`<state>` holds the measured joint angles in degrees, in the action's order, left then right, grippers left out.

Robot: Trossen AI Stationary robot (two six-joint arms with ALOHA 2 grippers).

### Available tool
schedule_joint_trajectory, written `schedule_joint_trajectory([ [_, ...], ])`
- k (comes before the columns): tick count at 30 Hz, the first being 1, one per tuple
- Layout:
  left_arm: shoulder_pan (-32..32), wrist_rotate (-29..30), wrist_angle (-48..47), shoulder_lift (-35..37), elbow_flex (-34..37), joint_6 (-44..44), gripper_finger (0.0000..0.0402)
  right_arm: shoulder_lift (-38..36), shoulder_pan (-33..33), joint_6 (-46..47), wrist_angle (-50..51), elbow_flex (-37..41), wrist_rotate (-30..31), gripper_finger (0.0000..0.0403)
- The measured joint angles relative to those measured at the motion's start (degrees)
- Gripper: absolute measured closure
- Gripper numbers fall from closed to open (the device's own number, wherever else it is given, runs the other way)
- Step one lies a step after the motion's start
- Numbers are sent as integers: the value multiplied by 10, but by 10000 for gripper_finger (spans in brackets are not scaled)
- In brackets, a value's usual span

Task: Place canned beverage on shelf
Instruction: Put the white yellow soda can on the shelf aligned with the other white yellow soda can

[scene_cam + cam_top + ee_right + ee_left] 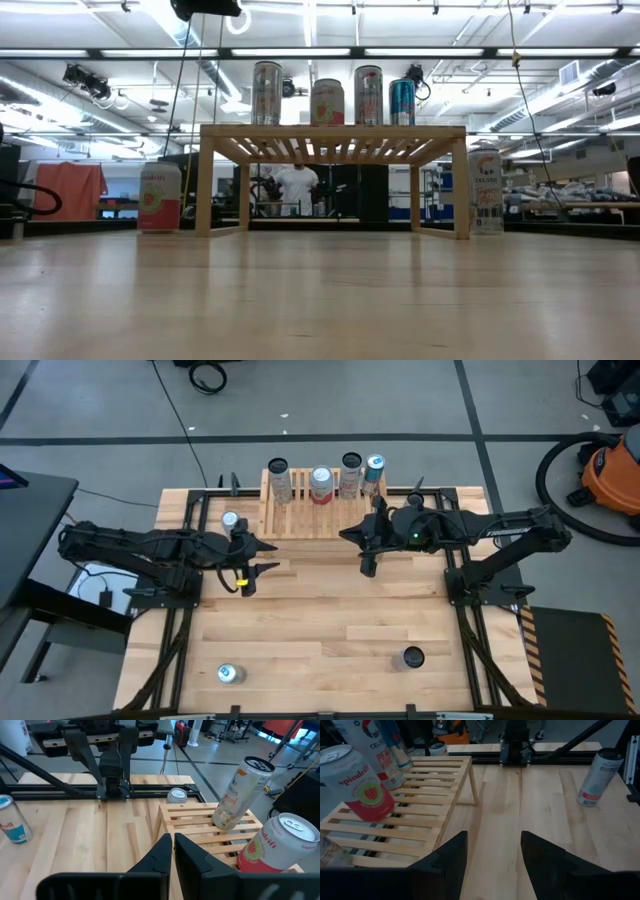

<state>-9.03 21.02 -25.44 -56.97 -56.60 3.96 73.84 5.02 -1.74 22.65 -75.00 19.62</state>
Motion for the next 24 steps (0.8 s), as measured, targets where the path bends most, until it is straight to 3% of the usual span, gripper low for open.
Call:
schedule_joint_trajectory([
  [24, -18, 0, -6, 0, 0, 30, 209, 0, 9, -39, 46, 0, -44, 215],
])
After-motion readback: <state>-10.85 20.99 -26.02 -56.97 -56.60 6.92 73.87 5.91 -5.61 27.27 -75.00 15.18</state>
